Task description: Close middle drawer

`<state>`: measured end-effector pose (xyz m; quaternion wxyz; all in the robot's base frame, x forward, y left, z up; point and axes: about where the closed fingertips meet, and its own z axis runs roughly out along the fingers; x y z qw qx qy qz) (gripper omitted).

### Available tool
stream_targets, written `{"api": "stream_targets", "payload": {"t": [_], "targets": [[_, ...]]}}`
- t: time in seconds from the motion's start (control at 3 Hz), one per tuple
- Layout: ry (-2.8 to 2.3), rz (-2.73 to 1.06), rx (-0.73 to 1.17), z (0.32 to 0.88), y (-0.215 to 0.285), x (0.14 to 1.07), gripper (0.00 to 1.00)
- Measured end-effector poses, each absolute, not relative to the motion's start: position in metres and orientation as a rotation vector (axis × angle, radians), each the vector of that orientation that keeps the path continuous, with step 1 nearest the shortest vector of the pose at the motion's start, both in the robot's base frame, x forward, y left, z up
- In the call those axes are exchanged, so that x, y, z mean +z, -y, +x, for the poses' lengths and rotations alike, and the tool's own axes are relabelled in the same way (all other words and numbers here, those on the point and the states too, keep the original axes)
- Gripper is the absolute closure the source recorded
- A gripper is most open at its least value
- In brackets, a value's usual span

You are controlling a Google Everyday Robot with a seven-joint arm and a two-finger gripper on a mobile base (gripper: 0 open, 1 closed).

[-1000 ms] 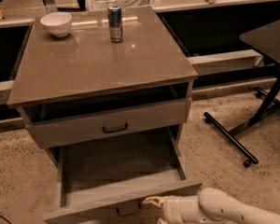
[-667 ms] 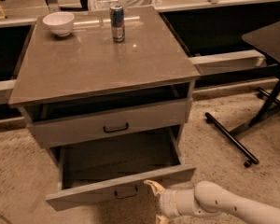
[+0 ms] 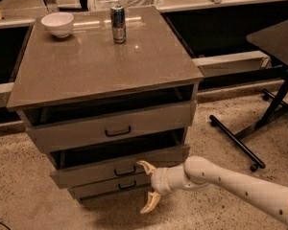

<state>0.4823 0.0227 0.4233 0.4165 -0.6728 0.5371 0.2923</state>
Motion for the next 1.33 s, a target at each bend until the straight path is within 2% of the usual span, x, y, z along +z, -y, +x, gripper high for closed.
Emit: {"api": "stream_targets", "payload": {"t": [0.33,0.67,1.0,1.33], "targets": [[-1.349,-1.69,0.736,0.481,-0.023,0.423,0.0],[-1.357,-1.697,0.715,0.486,-0.024,0.418,0.19],[-1.387,-1.684,0.669,0.512,-0.019,0.396,0.48],[-1.397,-1.623,0.631,0.537,-0.009,0.388,0.37]]}}
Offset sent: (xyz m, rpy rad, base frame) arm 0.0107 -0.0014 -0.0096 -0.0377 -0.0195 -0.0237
